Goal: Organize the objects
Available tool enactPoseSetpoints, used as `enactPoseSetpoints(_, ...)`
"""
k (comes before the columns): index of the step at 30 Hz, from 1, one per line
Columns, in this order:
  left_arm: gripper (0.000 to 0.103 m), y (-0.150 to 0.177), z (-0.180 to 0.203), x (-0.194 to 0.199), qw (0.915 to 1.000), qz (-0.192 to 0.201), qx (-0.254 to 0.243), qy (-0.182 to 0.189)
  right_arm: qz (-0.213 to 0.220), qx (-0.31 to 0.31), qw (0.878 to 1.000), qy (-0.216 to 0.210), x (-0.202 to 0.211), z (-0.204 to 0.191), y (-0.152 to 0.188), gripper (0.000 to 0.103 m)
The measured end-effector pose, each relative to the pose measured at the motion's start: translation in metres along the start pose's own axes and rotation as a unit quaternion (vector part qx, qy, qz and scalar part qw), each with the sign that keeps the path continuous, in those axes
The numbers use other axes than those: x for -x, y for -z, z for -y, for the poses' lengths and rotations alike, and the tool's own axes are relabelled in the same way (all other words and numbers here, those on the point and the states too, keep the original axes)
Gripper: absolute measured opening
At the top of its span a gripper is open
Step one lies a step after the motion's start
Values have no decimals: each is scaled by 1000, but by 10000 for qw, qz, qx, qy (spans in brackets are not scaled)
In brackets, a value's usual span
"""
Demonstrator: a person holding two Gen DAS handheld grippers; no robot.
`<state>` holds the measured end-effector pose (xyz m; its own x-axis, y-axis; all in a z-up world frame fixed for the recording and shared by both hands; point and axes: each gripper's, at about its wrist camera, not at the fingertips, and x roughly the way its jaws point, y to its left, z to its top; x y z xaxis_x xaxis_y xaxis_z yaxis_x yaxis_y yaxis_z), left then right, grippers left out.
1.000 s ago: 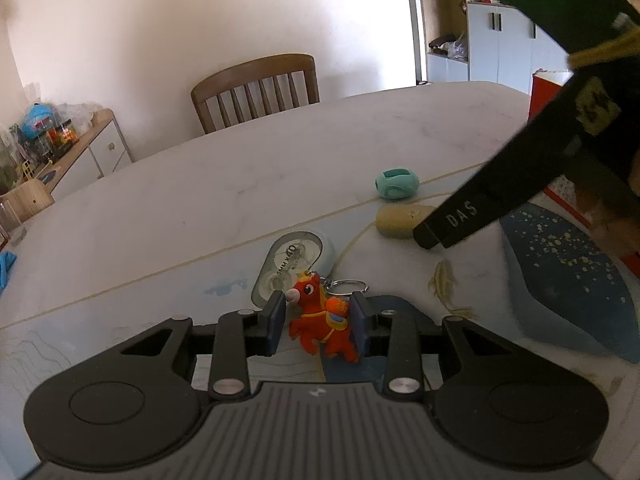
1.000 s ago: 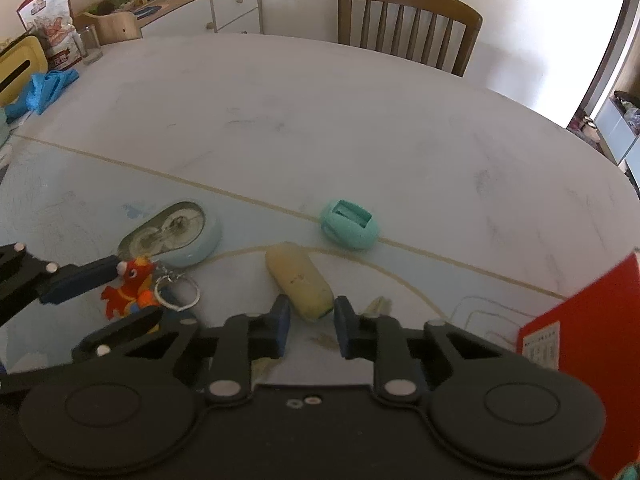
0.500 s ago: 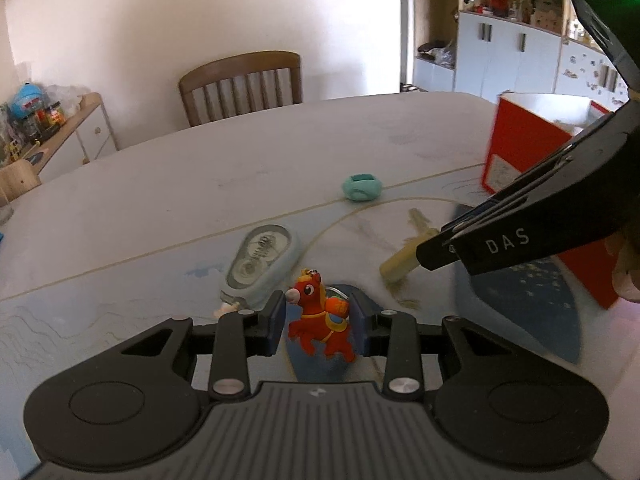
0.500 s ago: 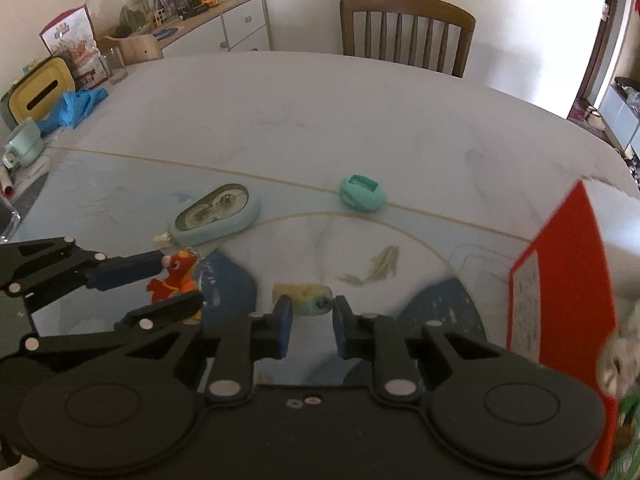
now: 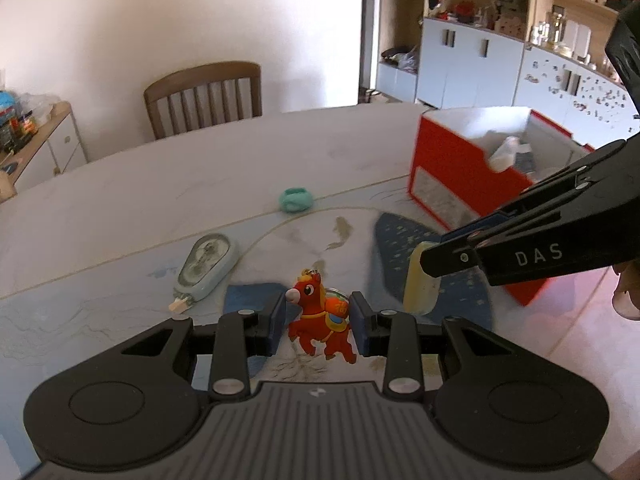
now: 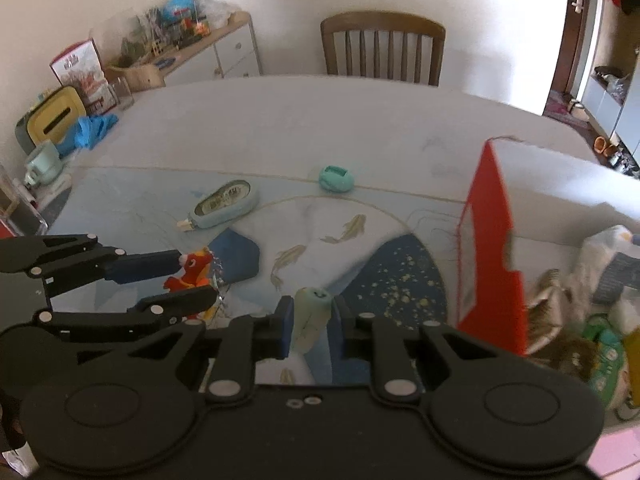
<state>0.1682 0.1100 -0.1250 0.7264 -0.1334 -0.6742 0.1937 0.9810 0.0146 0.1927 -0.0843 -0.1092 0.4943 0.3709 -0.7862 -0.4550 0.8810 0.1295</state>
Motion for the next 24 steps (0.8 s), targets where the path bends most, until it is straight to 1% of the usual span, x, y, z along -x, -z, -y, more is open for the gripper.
enactPoseSetpoints(6,34,-15,17,17,9998,130,-71,147,357,-168,9992,-30,34,11,1,18)
enactPoseSetpoints(11,34,-33,33,28,9990,244,-134,339,640,-260,9976,39,60,28,-1,18)
enactPoseSetpoints(16,34,-59,55,37,9969,379,-396,567,965,-406,9944,137,89,53,-6,18)
enactPoseSetpoints(17,34,-64,60,38,9964,415,-428,606,1020,-431,9937,157,93,58,-7,5)
enactPoseSetpoints(18,34,-70,66,38,9957,463,-480,646,1068,-439,9931,192,98,63,-7,1)
enactPoseSetpoints(21,34,-85,82,38,9939,563,-627,707,1177,-487,9914,303,108,81,-7,1)
enactPoseSetpoints(24,34,-98,99,27,9931,542,-693,780,1164,-478,9909,475,110,100,-4,1)
